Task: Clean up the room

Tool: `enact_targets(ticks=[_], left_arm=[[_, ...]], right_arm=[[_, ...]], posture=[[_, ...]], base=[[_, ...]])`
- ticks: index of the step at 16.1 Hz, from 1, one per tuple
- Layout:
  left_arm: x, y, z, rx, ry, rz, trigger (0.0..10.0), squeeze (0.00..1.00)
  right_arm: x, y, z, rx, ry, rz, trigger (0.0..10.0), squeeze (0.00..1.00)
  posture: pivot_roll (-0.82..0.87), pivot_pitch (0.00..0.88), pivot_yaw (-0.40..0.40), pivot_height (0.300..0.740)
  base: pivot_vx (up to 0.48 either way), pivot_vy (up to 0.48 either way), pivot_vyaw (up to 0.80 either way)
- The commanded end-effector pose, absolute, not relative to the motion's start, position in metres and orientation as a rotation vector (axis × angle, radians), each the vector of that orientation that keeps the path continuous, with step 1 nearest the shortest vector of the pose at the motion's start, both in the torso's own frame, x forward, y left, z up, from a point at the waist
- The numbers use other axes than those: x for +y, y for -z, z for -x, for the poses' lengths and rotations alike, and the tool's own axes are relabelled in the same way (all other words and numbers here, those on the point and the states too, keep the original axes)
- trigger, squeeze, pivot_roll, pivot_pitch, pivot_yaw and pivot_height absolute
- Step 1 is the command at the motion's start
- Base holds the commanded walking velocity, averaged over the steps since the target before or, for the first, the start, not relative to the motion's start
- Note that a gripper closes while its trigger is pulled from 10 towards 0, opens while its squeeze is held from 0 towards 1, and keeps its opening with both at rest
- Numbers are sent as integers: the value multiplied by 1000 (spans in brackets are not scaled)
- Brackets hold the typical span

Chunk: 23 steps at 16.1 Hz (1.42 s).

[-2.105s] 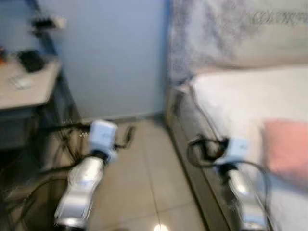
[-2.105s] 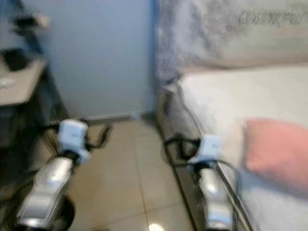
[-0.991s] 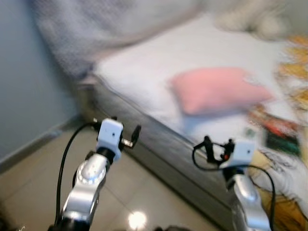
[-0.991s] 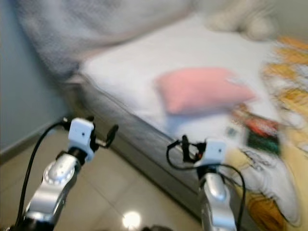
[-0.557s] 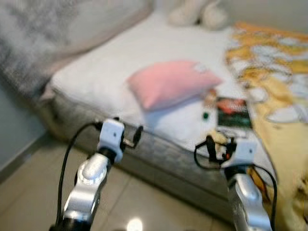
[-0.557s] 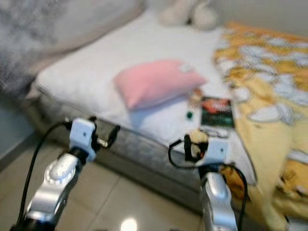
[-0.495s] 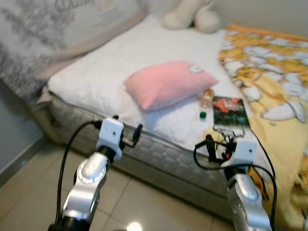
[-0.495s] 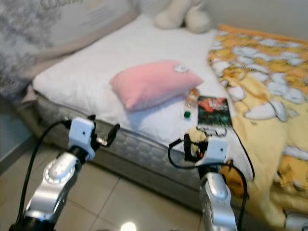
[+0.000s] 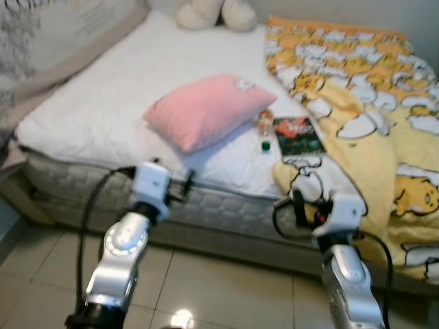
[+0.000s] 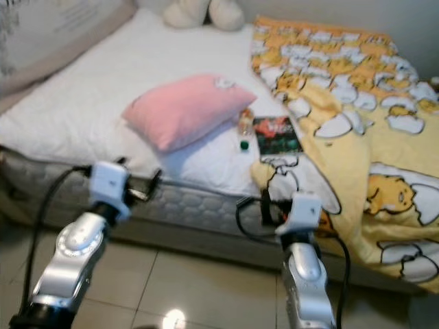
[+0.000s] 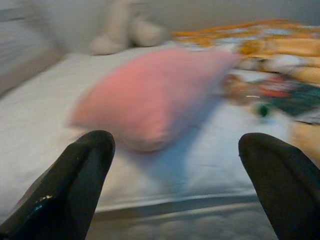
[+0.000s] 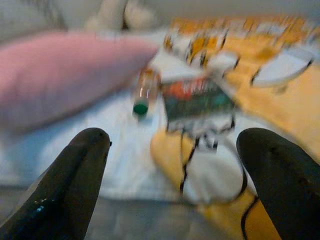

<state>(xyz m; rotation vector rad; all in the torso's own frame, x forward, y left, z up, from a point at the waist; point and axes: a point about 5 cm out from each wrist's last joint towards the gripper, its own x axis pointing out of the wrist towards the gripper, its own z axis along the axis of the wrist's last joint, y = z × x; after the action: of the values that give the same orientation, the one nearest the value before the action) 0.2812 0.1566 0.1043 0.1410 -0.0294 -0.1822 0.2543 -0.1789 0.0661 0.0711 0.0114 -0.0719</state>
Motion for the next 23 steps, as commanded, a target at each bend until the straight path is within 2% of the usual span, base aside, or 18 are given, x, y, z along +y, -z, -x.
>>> enact_targets(ticks=[1, 3, 5, 7, 23], left_arm=[[164, -112, -282, -51, 67, -94, 10000, 0], [170, -113, -279, -44, 14, -42, 10000, 0], [158, -113, -279, -57, 98, -72, 10000, 0], [150, -123, -280, -112, 164, -119, 10000, 0], [150, -129, -286, -130, 144, -122, 10000, 0]], right_arm=[[-197, -82, -255, -73, 178, -47, 10000, 0], [-199, -87, -255, -94, 189, -54, 10000, 0], [-182, -84, -255, -88, 60, -41, 10000, 0], [-181, -79, -254, -64, 57, -61, 10000, 0], [-176, -75, -271, -9, 33, -95, 10000, 0]], posture=[[59, 0, 8, 731], [59, 0, 7, 731], [63, 0, -1, 731], [65, 0, -4, 731], [78, 0, 1, 731]], base=[[0, 0, 0], [0, 0, 0], [0, 0, 0], [133, 0, 0], [455, 0, 0]])
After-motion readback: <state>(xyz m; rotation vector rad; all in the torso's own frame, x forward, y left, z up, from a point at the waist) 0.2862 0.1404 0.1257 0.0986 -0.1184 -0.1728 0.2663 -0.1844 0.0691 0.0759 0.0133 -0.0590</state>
